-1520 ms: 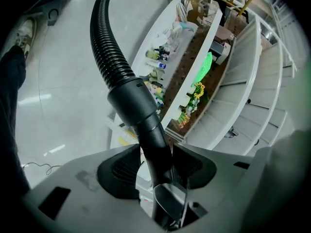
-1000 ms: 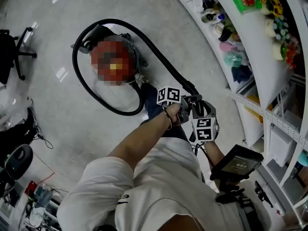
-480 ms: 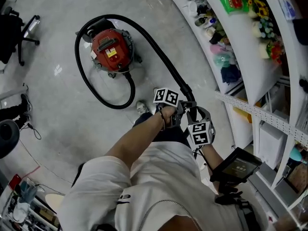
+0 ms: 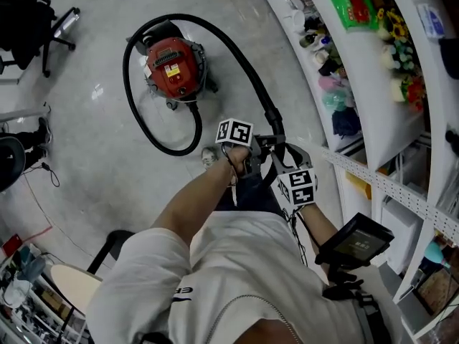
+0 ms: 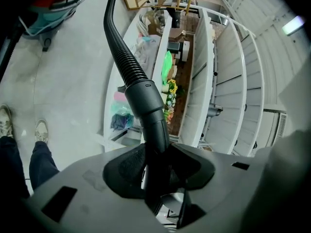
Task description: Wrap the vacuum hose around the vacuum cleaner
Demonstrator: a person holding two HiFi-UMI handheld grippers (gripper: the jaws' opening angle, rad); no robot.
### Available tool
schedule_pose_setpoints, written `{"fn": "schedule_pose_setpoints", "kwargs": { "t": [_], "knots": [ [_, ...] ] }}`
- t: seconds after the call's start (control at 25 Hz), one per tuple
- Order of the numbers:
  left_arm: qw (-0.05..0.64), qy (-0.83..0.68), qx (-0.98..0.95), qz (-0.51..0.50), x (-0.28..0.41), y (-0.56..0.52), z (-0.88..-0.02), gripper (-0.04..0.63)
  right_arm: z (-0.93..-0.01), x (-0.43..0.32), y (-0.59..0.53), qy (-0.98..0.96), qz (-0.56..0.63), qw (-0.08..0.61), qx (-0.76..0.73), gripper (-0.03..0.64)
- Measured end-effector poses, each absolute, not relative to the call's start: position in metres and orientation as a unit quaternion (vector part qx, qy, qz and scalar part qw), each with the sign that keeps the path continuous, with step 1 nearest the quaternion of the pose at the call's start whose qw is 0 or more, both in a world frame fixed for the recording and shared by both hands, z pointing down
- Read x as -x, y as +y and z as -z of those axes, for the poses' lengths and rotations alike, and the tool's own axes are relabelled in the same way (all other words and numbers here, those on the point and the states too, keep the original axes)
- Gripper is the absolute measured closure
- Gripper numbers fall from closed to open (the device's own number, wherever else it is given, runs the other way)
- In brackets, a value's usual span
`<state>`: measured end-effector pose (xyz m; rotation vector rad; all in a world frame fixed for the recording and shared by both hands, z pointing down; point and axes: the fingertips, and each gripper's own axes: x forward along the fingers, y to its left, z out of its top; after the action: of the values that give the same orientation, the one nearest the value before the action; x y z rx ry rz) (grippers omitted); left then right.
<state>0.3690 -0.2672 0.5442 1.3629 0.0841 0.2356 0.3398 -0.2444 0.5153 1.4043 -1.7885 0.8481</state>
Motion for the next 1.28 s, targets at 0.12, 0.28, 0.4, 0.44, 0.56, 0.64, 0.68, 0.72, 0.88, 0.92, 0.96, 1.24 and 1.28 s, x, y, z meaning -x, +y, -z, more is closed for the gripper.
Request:
{"fn": "schedule_pose_setpoints", "kwargs": {
  "t": [0.12, 0.28, 0.4, 0.44, 0.56, 0.64, 0.68, 0.72, 0.88, 0.92, 0.96, 1.24, 1.28],
  "knots": [
    [0.764, 0.025, -0.638, -0.098, -0.37, -0.284, -0.531, 0.439, -0.502, -0.341, -0.259, -0.712, -0.32, 0.334, -0.528, 0.434],
    [0.748, 0.015, -0.656, -0.101, -0.363, -0.292, -0.514, 0.439, -0.483, -0.331, -0.265, -0.749, -0.328, 0.305, -0.488, 0.436],
    [0.732, 0.004, -0.672, -0.115, -0.35, -0.287, -0.511, 0.437, -0.478, -0.313, -0.259, -0.778, -0.33, 0.3, -0.443, 0.442],
    [0.728, 0.001, -0.676, -0.117, -0.345, -0.286, -0.511, 0.439, -0.478, -0.307, -0.257, -0.786, -0.33, 0.299, -0.429, 0.442],
    [0.723, -0.006, -0.68, -0.118, -0.327, -0.281, -0.508, 0.439, -0.474, -0.29, -0.25, -0.817, -0.327, 0.291, -0.377, 0.446],
    [0.717, 0.001, -0.686, -0.119, -0.313, -0.276, -0.503, 0.437, -0.469, -0.277, -0.242, -0.844, -0.316, 0.286, -0.326, 0.451],
    [0.715, 0.006, -0.689, -0.12, -0.305, -0.272, -0.501, 0.437, -0.465, -0.269, -0.237, -0.857, -0.31, 0.284, -0.297, 0.451],
    [0.713, 0.01, -0.691, -0.119, -0.297, -0.268, -0.498, 0.437, -0.463, -0.261, -0.231, -0.87, -0.304, 0.281, -0.267, 0.451],
    [0.706, 0.014, -0.699, -0.118, -0.267, -0.25, -0.491, 0.436, -0.454, -0.235, -0.208, -0.9, -0.293, 0.277, -0.164, 0.451],
    [0.703, 0.015, -0.701, -0.119, -0.262, -0.246, -0.49, 0.434, -0.454, -0.233, -0.203, -0.904, -0.289, 0.28, -0.145, 0.451],
    [0.7, 0.016, -0.703, -0.122, -0.258, -0.242, -0.489, 0.434, -0.454, -0.234, -0.2, -0.906, -0.283, 0.286, -0.129, 0.451],
    [0.676, 0.029, -0.719, -0.159, -0.241, -0.214, -0.48, 0.434, -0.49, -0.297, -0.253, -0.893, -0.1, 0.417, -0.135, 0.449],
    [0.671, 0.033, -0.723, -0.164, -0.24, -0.211, -0.477, 0.434, -0.5, -0.304, -0.265, -0.881, -0.041, 0.455, -0.123, 0.449]
  ]
}}
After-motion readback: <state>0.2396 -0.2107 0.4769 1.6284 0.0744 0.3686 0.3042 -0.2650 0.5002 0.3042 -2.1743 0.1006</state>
